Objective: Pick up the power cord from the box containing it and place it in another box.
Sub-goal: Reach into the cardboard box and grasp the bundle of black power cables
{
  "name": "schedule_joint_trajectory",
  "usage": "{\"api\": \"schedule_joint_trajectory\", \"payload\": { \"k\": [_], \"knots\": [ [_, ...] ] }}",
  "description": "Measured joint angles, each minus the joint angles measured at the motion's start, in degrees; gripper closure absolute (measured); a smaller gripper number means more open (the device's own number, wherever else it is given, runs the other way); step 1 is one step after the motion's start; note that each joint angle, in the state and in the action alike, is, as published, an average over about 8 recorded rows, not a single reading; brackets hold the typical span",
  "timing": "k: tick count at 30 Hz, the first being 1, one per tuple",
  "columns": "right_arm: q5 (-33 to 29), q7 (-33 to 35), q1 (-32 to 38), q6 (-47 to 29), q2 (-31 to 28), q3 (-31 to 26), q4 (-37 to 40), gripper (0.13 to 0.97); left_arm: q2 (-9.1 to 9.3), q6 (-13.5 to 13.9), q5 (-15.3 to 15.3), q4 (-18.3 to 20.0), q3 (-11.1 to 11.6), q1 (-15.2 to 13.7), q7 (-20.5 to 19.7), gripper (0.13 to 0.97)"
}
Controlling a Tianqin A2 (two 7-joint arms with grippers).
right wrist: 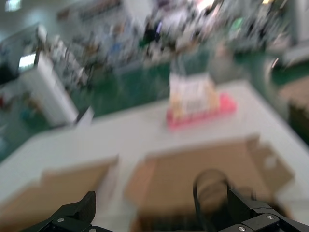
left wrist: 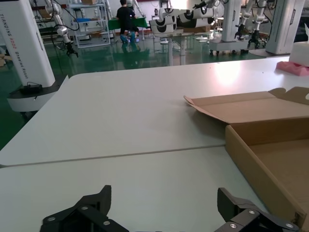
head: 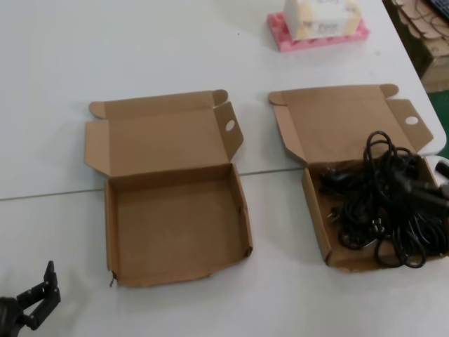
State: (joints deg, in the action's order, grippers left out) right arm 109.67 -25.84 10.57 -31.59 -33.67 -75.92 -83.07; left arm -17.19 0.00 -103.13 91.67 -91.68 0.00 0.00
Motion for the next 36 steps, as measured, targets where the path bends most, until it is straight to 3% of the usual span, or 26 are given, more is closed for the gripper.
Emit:
{"api": "schedule_joint_trajectory", "payload": {
  "k": [3, 7, 11, 22, 31, 36],
  "knots": [
    [-2.1, 0.0, 3.0, -8.6, -2.4, -0.1, 7.1, 0.129, 0.0, 0.0, 0.0, 0.0, 0.0, 0.0, 0.0, 0.324],
    [-7.6, 0.0, 8.2, -17.5, -2.7, 1.0, 15.5, 0.129, 0.0, 0.0, 0.0, 0.0, 0.0, 0.0, 0.0, 0.324],
    [-12.5, 0.0, 13.2, -22.0, -2.0, 1.2, 21.4, 0.129, 0.0, 0.0, 0.0, 0.0, 0.0, 0.0, 0.0, 0.42],
    [-18.2, 0.0, 21.3, -19.8, -0.3, -4.3, 30.3, 0.145, 0.0, 0.0, 0.0, 0.0, 0.0, 0.0, 0.0, 0.668],
    [-18.7, 0.0, 23.5, -17.2, -0.2, -6.7, 32.9, 0.226, 0.0, 0.0, 0.0, 0.0, 0.0, 0.0, 0.0, 0.82],
    [-18.8, 0.0, 23.7, -16.0, -0.6, -7.3, 33.4, 0.317, 0.0, 0.0, 0.0, 0.0, 0.0, 0.0, 0.0, 0.871]
  ]
}}
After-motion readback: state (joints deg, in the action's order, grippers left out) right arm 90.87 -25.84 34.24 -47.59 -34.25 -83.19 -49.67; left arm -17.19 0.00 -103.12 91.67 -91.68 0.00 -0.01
